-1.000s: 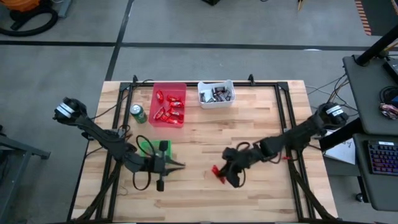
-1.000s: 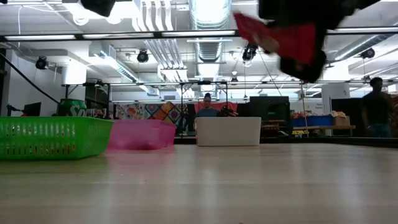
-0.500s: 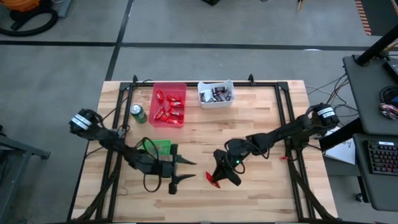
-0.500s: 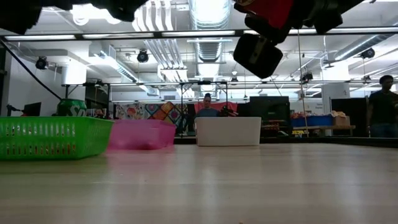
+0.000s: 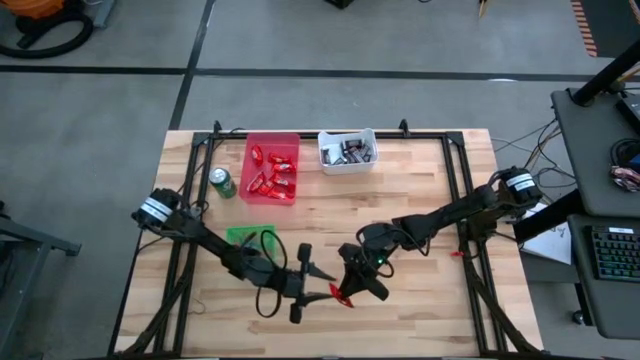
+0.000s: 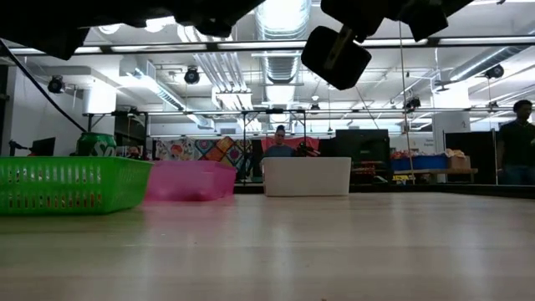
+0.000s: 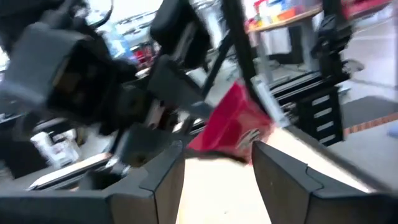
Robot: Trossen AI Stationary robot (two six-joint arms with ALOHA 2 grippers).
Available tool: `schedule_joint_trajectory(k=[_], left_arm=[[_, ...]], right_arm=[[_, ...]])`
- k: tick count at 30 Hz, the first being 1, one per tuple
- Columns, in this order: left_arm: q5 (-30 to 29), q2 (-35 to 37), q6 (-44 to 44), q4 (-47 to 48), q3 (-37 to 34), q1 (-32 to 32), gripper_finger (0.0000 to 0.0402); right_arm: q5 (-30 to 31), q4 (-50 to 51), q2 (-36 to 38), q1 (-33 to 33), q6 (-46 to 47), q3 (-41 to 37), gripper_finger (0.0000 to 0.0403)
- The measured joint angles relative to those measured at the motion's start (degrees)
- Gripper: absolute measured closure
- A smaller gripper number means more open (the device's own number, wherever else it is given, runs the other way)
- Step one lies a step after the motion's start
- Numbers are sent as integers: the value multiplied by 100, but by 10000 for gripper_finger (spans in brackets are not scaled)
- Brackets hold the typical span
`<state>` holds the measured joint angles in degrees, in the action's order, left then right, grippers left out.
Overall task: Organize candy in baskets
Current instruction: Put the red chocolate into the pink bin
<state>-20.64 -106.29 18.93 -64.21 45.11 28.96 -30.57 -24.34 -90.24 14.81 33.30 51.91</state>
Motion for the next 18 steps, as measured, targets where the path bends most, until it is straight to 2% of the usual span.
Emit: schedule_joint_trajectory(k=[5,11,18], left_arm=[[401,-28,-12,-27,113,-42,245],[506,-28,0,-65,120,-47,266],[513,-28,122,-6,170,-45,336]], right_arm=[[-54,27,0,-32,2,42,360],[-73,199,0,-72,9,42,360],[-141,214,0,-107,5,40,360]])
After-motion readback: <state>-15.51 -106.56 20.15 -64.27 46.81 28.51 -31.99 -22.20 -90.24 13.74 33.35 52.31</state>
